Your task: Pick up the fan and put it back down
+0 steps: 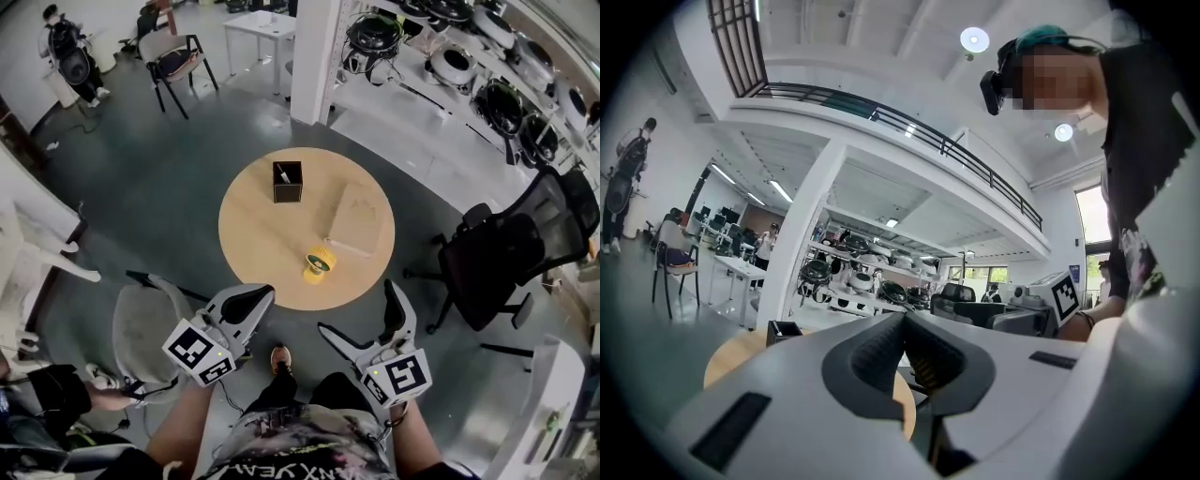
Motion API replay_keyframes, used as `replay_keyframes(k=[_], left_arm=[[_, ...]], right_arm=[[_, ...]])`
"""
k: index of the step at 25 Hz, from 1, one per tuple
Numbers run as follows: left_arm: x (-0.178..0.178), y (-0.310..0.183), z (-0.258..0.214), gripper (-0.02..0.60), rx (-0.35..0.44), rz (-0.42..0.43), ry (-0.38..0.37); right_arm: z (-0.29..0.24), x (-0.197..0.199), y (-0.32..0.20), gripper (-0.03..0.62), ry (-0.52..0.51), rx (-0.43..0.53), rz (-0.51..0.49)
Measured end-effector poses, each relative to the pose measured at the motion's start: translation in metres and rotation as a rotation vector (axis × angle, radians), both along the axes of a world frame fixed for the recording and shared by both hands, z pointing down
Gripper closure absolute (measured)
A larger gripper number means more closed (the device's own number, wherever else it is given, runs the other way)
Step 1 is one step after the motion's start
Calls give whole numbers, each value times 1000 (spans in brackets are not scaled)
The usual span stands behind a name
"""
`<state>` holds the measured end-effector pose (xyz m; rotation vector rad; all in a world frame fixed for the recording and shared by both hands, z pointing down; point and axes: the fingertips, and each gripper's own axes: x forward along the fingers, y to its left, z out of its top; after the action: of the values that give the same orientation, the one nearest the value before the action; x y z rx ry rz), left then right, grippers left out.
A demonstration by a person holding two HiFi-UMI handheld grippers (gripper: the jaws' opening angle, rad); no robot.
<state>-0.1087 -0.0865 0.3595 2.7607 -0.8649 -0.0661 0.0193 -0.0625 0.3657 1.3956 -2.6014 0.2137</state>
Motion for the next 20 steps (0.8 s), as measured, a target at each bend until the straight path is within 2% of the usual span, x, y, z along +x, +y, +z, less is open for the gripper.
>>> replay_keyframes(k=[8,20], left_arm=[[13,-13,5,565,-1,-13,-13],[36,-23,5,565,-7,-94,-53]], right_arm=[[7,12,-16,10,-2,1,-15],[9,35,-35,9,-32,-3,-90]])
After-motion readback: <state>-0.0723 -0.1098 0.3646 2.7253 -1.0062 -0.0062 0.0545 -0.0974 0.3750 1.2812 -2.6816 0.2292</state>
